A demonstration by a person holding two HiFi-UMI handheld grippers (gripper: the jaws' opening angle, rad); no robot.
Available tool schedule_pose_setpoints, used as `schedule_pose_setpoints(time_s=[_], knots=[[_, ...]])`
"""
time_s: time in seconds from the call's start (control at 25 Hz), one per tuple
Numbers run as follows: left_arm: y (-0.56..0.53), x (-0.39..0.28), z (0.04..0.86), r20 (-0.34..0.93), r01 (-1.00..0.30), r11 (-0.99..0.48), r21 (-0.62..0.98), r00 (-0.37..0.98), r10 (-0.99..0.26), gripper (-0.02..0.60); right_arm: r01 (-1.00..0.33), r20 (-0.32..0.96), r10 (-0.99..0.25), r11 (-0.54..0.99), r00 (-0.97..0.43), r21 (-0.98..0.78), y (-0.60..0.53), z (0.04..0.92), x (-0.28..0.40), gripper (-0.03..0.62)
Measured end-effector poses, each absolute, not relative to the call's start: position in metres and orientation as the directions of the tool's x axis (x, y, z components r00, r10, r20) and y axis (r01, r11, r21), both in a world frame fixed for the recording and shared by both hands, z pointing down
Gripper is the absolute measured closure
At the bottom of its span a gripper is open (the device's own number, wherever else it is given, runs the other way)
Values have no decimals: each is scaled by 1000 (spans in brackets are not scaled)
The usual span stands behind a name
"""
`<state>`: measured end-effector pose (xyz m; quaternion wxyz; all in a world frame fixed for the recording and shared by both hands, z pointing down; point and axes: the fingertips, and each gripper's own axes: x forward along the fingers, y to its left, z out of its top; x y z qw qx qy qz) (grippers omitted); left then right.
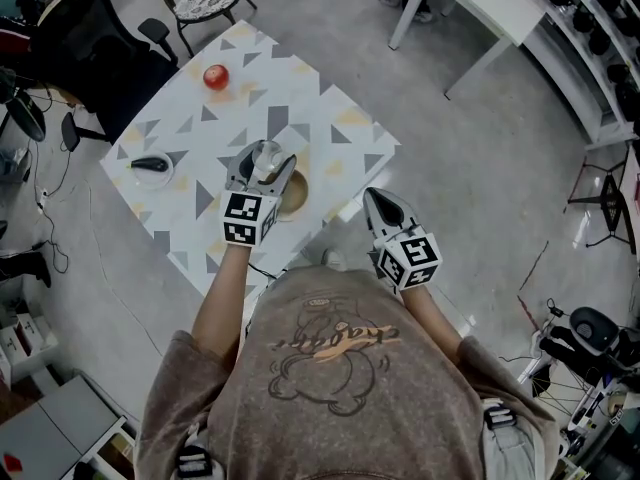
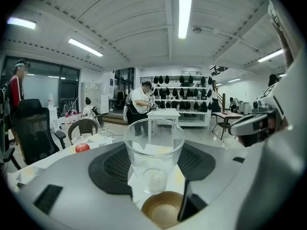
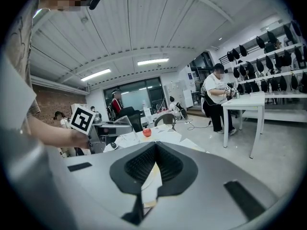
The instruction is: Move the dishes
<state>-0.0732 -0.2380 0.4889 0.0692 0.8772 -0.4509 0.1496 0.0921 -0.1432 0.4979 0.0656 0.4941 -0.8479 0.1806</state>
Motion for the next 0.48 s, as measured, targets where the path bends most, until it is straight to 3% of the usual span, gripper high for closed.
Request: schedule_pose_setpoints(time_s=[0.48], knots=[[-282, -83, 475, 341, -815, -578, -36, 533, -774, 295, -859, 293, -811, 447, -507, -250, -145, 502, 92, 591]])
